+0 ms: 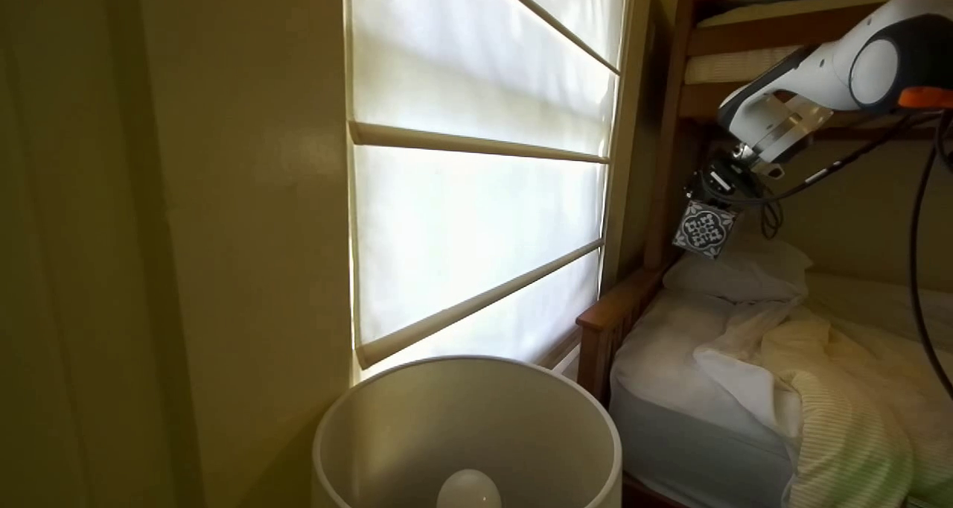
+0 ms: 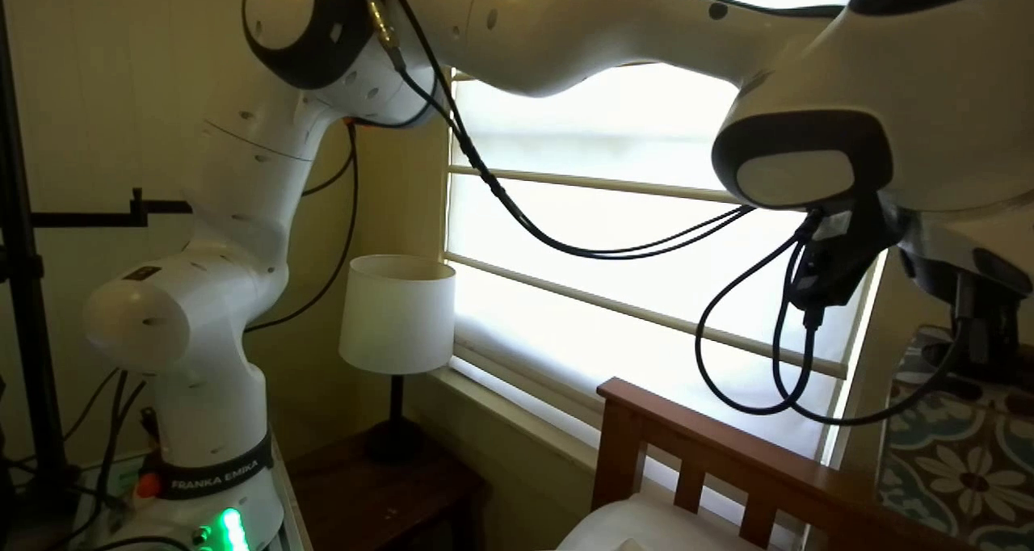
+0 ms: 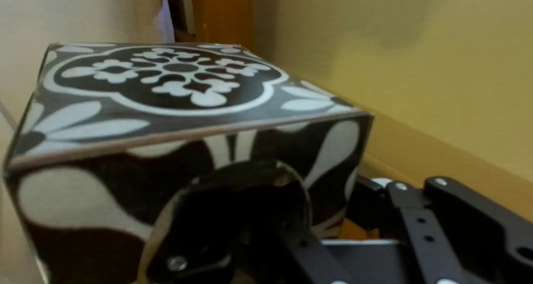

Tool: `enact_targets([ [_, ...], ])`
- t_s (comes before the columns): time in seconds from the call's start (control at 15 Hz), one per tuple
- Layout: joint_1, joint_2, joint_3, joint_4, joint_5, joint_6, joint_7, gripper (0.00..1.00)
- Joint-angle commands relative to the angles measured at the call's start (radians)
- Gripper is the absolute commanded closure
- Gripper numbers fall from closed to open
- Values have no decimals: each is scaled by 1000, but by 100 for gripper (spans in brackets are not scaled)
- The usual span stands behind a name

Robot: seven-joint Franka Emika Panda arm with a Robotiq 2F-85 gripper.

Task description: Put the tissue box on the headrest of the bottom bed.

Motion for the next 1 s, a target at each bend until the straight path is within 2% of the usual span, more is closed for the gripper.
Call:
enact_targets([
  [0.0, -7, 85, 41, 107, 20, 112, 64, 100],
  [0.2, -6, 145, 66, 167, -13, 157, 108, 100],
  [0.33, -1, 152, 54, 174, -84, 98, 172, 100],
  [0.4, -12, 123, 83, 127, -44, 139, 109, 100],
  [0.73, -21, 160, 98, 160, -76, 119, 129, 100],
  [0.93, -21, 177, 97, 176, -118, 44, 142, 100],
])
